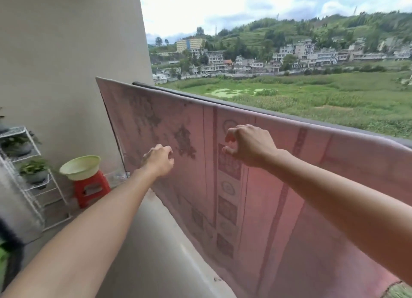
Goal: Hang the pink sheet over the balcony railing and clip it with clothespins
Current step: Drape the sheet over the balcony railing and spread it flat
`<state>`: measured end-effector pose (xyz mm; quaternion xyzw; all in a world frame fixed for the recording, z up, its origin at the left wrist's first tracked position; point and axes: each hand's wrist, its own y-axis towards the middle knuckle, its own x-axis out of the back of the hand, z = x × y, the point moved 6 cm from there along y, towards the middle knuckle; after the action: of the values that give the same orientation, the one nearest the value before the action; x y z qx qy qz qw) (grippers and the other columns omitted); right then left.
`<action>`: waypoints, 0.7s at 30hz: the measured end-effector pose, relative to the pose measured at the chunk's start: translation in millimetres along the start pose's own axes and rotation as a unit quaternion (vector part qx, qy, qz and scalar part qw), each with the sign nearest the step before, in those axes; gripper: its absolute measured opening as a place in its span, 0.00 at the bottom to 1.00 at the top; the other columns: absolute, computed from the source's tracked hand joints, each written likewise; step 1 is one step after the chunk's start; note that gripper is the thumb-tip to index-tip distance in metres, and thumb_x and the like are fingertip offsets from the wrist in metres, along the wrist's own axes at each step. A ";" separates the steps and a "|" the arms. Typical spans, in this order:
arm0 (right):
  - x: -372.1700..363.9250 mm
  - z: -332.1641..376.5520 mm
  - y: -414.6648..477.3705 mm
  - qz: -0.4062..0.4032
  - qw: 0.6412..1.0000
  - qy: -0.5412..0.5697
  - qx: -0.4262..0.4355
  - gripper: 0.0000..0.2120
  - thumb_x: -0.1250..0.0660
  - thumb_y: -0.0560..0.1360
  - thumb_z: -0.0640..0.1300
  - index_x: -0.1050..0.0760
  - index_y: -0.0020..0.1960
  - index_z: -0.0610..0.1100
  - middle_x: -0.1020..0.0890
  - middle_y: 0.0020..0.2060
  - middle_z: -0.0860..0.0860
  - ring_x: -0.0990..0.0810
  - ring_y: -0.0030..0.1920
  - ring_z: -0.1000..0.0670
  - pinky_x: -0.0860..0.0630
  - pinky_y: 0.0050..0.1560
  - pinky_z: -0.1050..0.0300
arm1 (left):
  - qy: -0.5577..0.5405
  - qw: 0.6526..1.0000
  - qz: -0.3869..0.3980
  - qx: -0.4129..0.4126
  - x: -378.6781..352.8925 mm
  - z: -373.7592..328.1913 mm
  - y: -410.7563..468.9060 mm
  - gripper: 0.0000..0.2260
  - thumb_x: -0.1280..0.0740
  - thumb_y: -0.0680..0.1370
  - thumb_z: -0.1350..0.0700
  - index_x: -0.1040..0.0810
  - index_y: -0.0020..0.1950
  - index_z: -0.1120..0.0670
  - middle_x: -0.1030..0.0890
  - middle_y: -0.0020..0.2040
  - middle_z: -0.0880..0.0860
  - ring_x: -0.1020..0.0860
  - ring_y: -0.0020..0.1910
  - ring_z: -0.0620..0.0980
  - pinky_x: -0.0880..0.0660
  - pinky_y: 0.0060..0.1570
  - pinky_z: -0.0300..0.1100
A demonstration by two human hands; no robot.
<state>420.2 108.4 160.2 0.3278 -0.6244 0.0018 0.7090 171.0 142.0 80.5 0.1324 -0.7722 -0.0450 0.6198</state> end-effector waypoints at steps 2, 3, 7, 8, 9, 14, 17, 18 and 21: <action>-37.2 32.1 44.5 0.016 1.000 0.012 0.006 0.14 0.33 0.73 0.58 0.22 0.56 0.54 0.19 0.55 0.52 0.22 0.57 0.46 0.28 0.48 0.53 | 0.008 0.999 0.020 0.023 -2.6 60.1 17.5 0.15 0.38 0.79 0.51 0.25 0.64 0.51 0.27 0.64 0.56 0.27 0.63 0.58 0.31 0.61 0.49; -55.4 49.1 68.7 0.023 1.000 0.017 0.007 0.14 0.33 0.73 0.58 0.22 0.56 0.54 0.19 0.55 0.52 0.22 0.57 0.46 0.28 0.48 0.53 | 0.009 0.999 0.023 0.037 -1.7 91.9 28.0 0.15 0.38 0.78 0.51 0.25 0.64 0.51 0.27 0.64 0.56 0.26 0.63 0.58 0.30 0.61 0.49; -109.5 109.5 154.3 0.050 0.998 0.040 0.004 0.14 0.32 0.72 0.57 0.22 0.56 0.53 0.18 0.54 0.51 0.21 0.55 0.44 0.31 0.44 0.54 | 0.001 0.997 0.034 0.074 11.1 197.6 67.7 0.12 0.36 0.76 0.51 0.22 0.57 0.51 0.23 0.61 0.56 0.24 0.59 0.58 0.27 0.60 0.51; -120.4 123.2 175.4 0.052 0.998 0.046 0.005 0.14 0.33 0.73 0.57 0.22 0.56 0.54 0.18 0.54 0.51 0.21 0.56 0.44 0.33 0.44 0.55 | 0.001 0.996 0.034 0.082 16.3 220.5 79.3 0.11 0.36 0.75 0.52 0.22 0.57 0.51 0.23 0.60 0.56 0.24 0.59 0.58 0.27 0.59 0.51; -130.0 136.5 195.2 0.054 0.997 0.052 0.006 0.14 0.33 0.73 0.57 0.22 0.57 0.54 0.18 0.55 0.51 0.21 0.56 0.45 0.33 0.44 0.56 | 0.002 0.996 0.031 0.086 22.2 241.1 90.9 0.11 0.36 0.75 0.52 0.22 0.56 0.51 0.23 0.60 0.56 0.24 0.59 0.59 0.27 0.59 0.51; -172.8 195.1 285.4 0.049 0.997 0.050 0.037 0.14 0.32 0.73 0.56 0.22 0.56 0.54 0.19 0.55 0.51 0.21 0.56 0.45 0.33 0.44 0.56 | -0.009 0.994 0.028 0.105 33.4 322.9 146.3 0.11 0.37 0.76 0.53 0.23 0.57 0.51 0.23 0.60 0.55 0.24 0.59 0.57 0.27 0.57 0.49; -197.9 219.5 342.9 0.038 0.997 0.034 0.059 0.13 0.32 0.73 0.55 0.22 0.56 0.52 0.19 0.54 0.50 0.22 0.56 0.45 0.34 0.43 0.56 | -0.010 0.993 0.026 0.114 22.3 363.2 187.5 0.12 0.38 0.77 0.53 0.23 0.59 0.52 0.23 0.61 0.55 0.25 0.60 0.57 0.28 0.55 0.47; -208.9 225.8 366.1 0.032 0.997 0.033 0.065 0.13 0.32 0.73 0.55 0.22 0.56 0.52 0.19 0.54 0.50 0.22 0.56 0.44 0.34 0.43 0.56 | -0.009 0.993 0.028 0.114 16.8 376.3 205.4 0.12 0.38 0.77 0.53 0.23 0.59 0.52 0.23 0.61 0.55 0.25 0.60 0.57 0.28 0.55 0.47; -246.4 239.6 435.0 0.024 0.996 0.034 0.076 0.14 0.32 0.73 0.54 0.22 0.57 0.52 0.19 0.54 0.49 0.22 0.57 0.44 0.34 0.44 0.55 | -0.008 0.993 0.033 0.113 1.1 412.5 262.6 0.13 0.37 0.77 0.52 0.24 0.60 0.52 0.23 0.62 0.56 0.25 0.61 0.58 0.27 0.57 0.48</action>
<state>-25.1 438.3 144.3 0.3656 -0.6058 0.0769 0.7024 -268.1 355.0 49.1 0.1756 -0.7810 0.0627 0.5960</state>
